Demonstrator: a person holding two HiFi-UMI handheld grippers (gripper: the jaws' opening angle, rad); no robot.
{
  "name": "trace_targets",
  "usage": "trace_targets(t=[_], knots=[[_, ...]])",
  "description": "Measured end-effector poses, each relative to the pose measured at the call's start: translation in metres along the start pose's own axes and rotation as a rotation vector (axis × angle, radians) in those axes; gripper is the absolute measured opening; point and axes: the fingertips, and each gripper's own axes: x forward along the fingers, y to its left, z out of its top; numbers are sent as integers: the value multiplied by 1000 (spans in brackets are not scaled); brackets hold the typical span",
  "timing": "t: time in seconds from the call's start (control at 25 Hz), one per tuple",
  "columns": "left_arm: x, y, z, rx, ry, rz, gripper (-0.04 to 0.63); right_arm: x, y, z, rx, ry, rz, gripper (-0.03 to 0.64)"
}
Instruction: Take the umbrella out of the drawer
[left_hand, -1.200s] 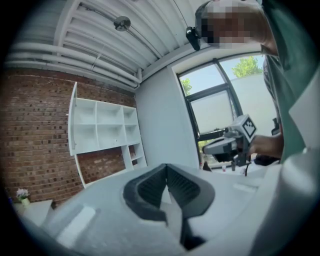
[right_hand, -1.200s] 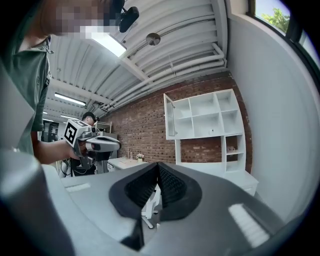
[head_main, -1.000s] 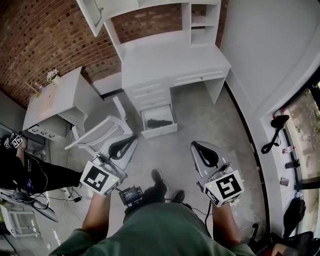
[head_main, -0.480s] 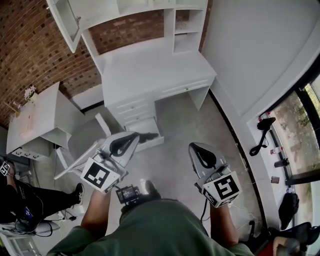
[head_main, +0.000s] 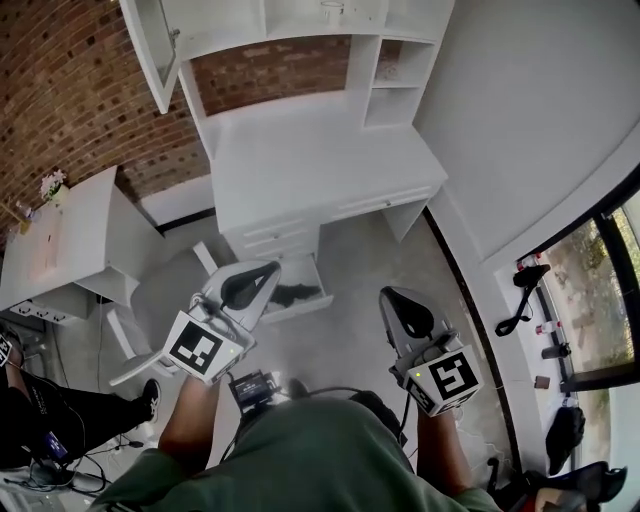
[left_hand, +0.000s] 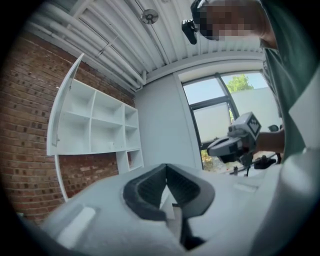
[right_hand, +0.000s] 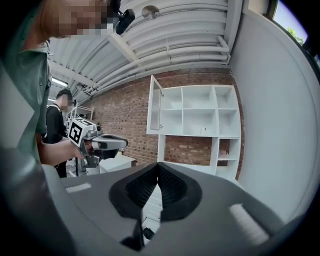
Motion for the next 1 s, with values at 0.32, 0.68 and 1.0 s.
trace_targets(t=[0.32,0.68,1.0], knots=[[-5,59,-24,-27,36,114,2,76,-9,2,-21,15,118,8],[26,119,-38,-45,89,316,2,167,-53,7,-52,-1,350,8],[88,151,-42,-59,138,455,2,228,-117,12,-68,-9,530,8]])
